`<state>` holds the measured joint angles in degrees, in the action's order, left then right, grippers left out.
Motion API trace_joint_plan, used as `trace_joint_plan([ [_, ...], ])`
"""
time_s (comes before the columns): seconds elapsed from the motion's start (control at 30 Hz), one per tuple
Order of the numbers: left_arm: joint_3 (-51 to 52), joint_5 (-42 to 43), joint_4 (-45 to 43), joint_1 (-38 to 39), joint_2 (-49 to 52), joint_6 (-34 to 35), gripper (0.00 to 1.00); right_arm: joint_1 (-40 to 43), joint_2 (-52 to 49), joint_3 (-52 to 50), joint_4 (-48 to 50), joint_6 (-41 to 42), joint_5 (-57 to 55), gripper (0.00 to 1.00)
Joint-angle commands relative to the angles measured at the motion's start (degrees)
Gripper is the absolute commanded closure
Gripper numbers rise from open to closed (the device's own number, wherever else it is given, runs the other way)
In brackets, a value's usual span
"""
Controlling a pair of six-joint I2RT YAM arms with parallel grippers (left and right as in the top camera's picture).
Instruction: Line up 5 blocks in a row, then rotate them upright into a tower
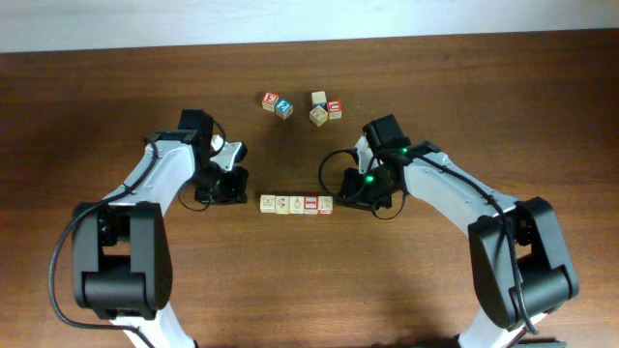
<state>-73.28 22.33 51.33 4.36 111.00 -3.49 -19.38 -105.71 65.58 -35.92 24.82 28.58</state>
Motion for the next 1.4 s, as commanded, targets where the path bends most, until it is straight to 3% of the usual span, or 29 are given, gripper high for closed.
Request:
trace_joint_plan([
  [0.0, 0.5, 0.9, -0.1, 0.0, -0.7, -0.9, 1.0, -0.1, -0.5, 1.1, 0.2, -0.9, 0.3, 0.75],
  [0.63, 0.5, 1.0, 0.2, 0.0, -0.7, -1.0, 1.0, -0.1, -0.5, 1.1, -0.2, -1.0, 0.0, 0.75],
  [0.87, 0.5, 3.8, 1.9, 0.0, -0.7, -5.1, 1.0, -0.8, -0.5, 0.7, 0.4, -1.0, -0.5, 0.75],
  [1.37, 2.1, 3.4, 0.3, 0.0, 0.0, -5.7, 1.0, -0.9, -0.5, 0.4, 0.8, -0.4, -2.0, 0.75],
])
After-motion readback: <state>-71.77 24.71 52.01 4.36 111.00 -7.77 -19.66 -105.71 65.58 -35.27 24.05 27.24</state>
